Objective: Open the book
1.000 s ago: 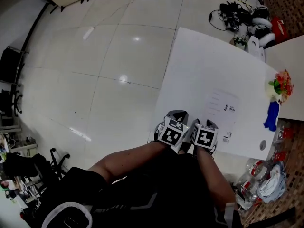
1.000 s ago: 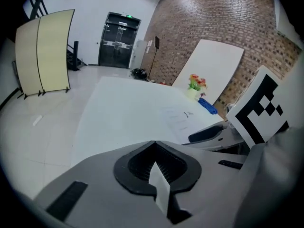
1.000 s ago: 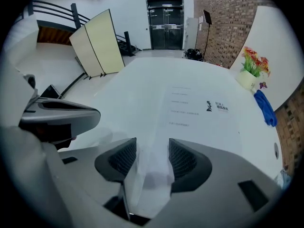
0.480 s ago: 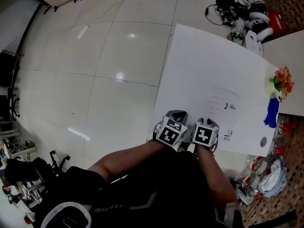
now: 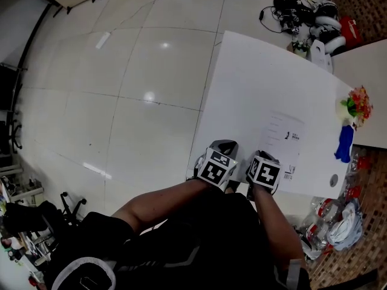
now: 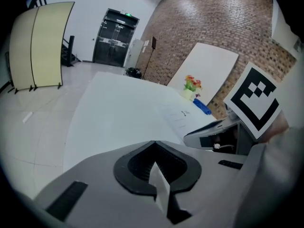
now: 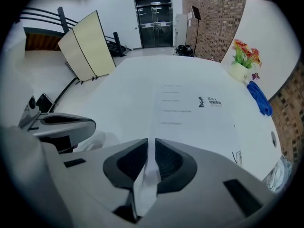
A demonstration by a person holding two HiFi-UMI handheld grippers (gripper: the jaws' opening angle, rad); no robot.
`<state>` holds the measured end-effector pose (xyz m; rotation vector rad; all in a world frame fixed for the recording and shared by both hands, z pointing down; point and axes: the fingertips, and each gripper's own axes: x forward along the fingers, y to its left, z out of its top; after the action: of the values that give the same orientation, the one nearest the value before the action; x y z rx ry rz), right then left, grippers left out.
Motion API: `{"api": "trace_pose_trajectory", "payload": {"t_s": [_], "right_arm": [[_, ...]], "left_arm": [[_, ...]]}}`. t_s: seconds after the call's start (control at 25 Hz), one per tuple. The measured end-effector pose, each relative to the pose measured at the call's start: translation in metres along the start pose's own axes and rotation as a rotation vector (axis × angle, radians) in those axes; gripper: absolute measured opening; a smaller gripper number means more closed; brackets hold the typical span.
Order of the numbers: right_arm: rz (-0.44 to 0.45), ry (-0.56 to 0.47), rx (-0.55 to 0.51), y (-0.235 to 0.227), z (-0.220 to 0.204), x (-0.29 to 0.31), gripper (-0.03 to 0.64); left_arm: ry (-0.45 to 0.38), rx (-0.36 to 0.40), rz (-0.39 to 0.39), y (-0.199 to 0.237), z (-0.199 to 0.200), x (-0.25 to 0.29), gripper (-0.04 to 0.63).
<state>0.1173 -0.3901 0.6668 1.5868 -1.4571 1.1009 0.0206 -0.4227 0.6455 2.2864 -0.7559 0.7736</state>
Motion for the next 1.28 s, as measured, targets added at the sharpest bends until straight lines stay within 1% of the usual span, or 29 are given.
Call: {"api": "trace_pose_trajectory", "payload": {"t_s": [0.16,0.36,0.52,0.72,0.92,1.04,1.16,1.28], "right_arm": [[0.009,0.001,-0.008,0.001,0.0,-0.001,0.048],[0.057,-0.01,0.036,0.003,0.002,-0.002,0.026],[0.099,-0.026,0.041,0.002,0.004,-0.009,0.012],[0.183,-0.061,0.095,-0.003,0.012,-0.029,0.005],[0.239,-0.091,0.133,-0.013,0.023,-0.051,0.003],[0.301,-0.119,0.169,-0.026,0.027,-0.066,0.002],[0.362,-0.154,0.183,-0.045,0.033,-0.085,0.002],[0.429,-0.188,0.193,-0.069,0.038,-0.104,0.002]], "left_arm": [[0.005,-0.013,-0.013,-0.005,-0.002,-0.002,0.002],[-0.003,-0.014,-0.029,-0.007,-0.003,-0.001,0.002],[-0.008,-0.023,-0.043,-0.009,-0.002,0.0,0.002],[-0.033,-0.042,-0.073,-0.009,0.007,-0.001,0.002],[-0.054,-0.002,-0.084,-0.017,0.021,0.002,0.002],[-0.069,0.001,-0.083,-0.027,0.029,0.005,0.002],[-0.09,0.008,-0.073,-0.043,0.04,0.009,0.002],[-0.13,0.029,-0.069,-0.065,0.06,0.011,0.002]]}}
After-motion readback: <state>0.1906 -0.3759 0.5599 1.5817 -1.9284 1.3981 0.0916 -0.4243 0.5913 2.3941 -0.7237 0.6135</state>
